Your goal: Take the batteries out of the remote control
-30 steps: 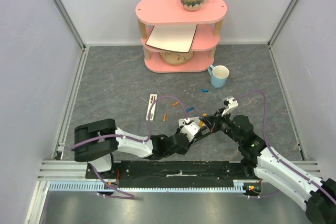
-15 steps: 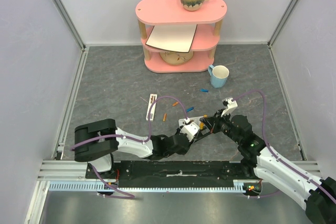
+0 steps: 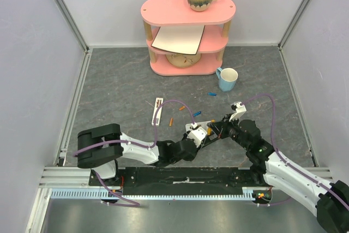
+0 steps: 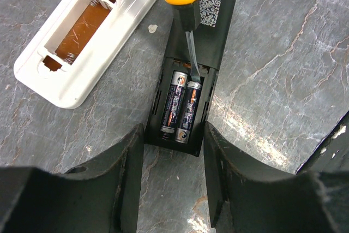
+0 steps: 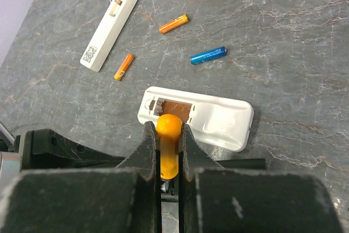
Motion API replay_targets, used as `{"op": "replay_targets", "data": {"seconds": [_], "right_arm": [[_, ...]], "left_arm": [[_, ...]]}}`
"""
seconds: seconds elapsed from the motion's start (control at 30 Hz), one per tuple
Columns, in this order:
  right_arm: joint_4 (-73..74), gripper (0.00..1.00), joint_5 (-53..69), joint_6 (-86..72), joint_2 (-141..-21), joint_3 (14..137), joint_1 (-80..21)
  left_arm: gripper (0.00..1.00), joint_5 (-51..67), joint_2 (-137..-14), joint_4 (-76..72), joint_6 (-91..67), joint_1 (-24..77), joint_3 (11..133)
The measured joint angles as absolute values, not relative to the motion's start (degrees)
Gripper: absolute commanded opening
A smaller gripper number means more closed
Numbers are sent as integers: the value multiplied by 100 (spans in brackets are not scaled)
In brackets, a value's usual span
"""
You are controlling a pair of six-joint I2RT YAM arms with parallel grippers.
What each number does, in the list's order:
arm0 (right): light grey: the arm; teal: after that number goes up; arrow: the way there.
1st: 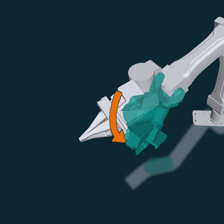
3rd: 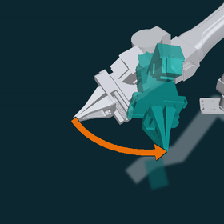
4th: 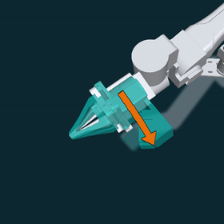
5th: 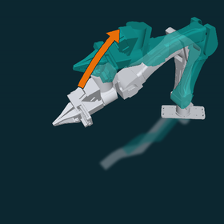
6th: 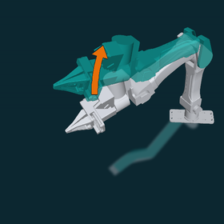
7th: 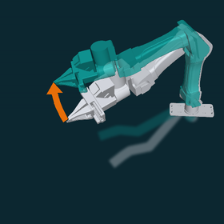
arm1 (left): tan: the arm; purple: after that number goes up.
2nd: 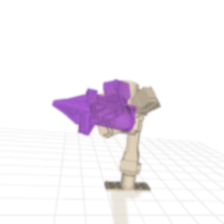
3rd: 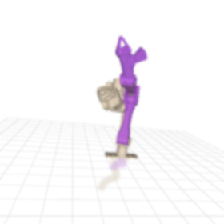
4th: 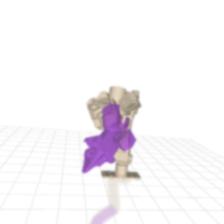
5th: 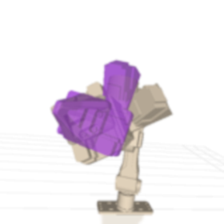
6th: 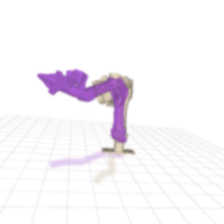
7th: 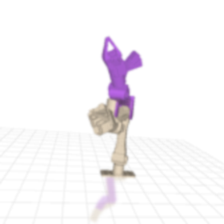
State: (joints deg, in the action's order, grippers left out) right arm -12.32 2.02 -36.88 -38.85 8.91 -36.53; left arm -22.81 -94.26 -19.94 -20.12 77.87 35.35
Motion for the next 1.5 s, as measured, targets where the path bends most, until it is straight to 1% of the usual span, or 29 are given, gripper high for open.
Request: {"op": "replay_targets", "data": {"seconds": [0.3,0.63,0.77,0.93,0.97,1.07,1.1,1.17,1.2,1.27,1.3,1.37,1.4,1.5], "right_arm": [[-2206,0,270,-4042,-4217,550,-3594],[-2292,0,309,-4281,-3957,548,-3559],[-2530,0,784,-4748,-3909,548,-3640],[-2587,0,1028,-4945,-4095,548,-3667],[-2589,0,1028,-4947,-4136,548,-3667],[-2552,0,1011,-4923,-4244,548,-3667],[-2519,0,993,-4906,-4259,548,-3667],[-2453,0,915,-4860,-4261,550,-3667],[-2429,0,886,-4840,-4261,552,-3664],[-2386,0,810,-4805,-4261,572,-3664],[-2381,0,786,-4794,-4276,585,-3664],[-2388,0,762,-4788,-4364,646,-3664],[-2403,0,762,-4786,-4431,685,-3664],[-2561,0,766,-4786,-4751,803,-3664]], "left_arm": [[2,-2311,-9445,-1992,-2012,7802,3544],[2,-2353,-9448,-1988,-2014,7822,3544],[2,-2364,-9459,-2008,-2036,7822,3548],[2,-2368,-9459,-2010,-2060,7822,3548],[4,-2370,-9459,-2010,-2062,7822,3548],[19,-2370,-9456,-2005,-2078,7822,3551],[31,-2368,-9445,-1999,-2088,7819,3551],[46,-2359,-9432,-1986,-2117,7819,3551],[57,-2351,-9419,-1975,-2128,7819,3548],[61,-2307,-9360,-1909,-2167,7819,3538],[66,-2231,-9295,-1850,-2191,7819,3516],[70,-2141,-9177,-1710,-2233,7819,3485],[73,-2102,-9120,-1629,-2255,7819,3476],[77,-2056,-8930,-1313,-2335,7819,3454]]}}
